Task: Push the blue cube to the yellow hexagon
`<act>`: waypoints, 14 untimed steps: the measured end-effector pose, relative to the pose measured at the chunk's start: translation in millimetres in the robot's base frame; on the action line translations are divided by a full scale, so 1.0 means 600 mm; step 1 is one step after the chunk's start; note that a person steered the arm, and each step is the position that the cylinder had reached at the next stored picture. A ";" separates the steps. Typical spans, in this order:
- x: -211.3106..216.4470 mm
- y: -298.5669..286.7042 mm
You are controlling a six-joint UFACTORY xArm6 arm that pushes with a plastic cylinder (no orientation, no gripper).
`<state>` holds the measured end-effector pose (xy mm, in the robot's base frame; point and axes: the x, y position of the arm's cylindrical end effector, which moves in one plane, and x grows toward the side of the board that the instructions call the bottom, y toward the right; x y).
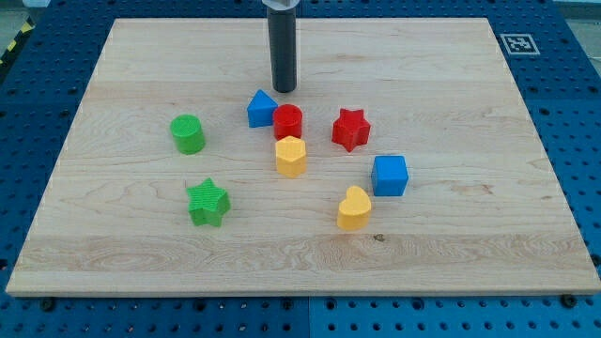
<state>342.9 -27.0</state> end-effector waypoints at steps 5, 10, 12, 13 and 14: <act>-0.001 0.118; 0.340 0.351; 0.370 0.339; 0.337 0.307; 0.315 0.306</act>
<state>531.7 156.8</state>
